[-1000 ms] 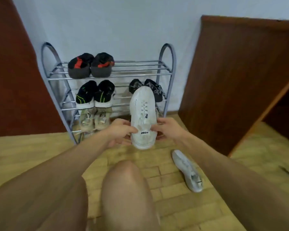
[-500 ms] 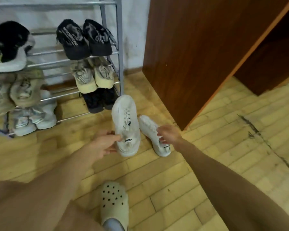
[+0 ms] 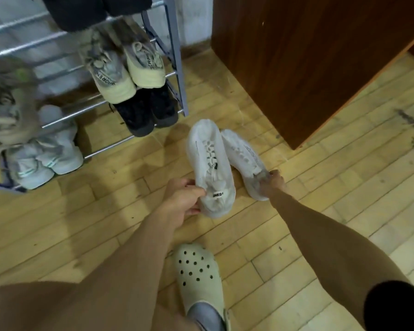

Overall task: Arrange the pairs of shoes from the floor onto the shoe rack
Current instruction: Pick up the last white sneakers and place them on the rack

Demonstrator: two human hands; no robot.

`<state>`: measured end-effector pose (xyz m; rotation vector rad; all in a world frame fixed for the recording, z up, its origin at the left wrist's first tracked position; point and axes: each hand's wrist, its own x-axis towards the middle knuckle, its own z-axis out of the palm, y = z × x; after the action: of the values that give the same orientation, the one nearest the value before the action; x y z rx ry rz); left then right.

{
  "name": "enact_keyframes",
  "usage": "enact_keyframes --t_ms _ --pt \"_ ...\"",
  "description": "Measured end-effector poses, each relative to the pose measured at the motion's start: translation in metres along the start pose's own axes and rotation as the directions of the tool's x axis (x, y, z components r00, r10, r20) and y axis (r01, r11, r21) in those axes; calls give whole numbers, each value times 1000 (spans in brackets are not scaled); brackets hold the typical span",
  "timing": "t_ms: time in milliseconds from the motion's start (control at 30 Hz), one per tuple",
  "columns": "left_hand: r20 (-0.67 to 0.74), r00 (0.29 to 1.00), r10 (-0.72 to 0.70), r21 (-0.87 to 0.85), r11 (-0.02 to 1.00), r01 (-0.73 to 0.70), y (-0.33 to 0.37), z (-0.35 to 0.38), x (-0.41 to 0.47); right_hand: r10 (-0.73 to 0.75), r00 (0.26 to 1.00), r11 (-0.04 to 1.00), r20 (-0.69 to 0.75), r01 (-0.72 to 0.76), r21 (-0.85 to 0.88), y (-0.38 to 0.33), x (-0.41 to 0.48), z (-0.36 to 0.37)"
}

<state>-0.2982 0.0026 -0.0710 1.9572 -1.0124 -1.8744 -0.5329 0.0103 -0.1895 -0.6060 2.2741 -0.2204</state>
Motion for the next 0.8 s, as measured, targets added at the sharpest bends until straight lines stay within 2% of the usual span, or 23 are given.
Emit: enact_keyframes --t_ms 167,333,400,600,800 --pt "-16 1000 -8 31 999 8 0 1 2 70 994 997 89 -72 27 0 -10 -1" --pt "-31 999 -15 -15 1000 14 0 8 -9 124 927 978 354 -175 115 18 -41 10" --pt "-22 999 -25 -46 999 24 1 11 -18 125 900 961 418 -215 176 28 -62 17" --pt "0 1000 6 -98 995 -6 -2 10 -48 50 899 919 435 -212 333 48 -101 0" --pt "-53 989 136 -60 988 -140 4 3 -96 -158 908 876 389 -53 479 30 -151 -70"
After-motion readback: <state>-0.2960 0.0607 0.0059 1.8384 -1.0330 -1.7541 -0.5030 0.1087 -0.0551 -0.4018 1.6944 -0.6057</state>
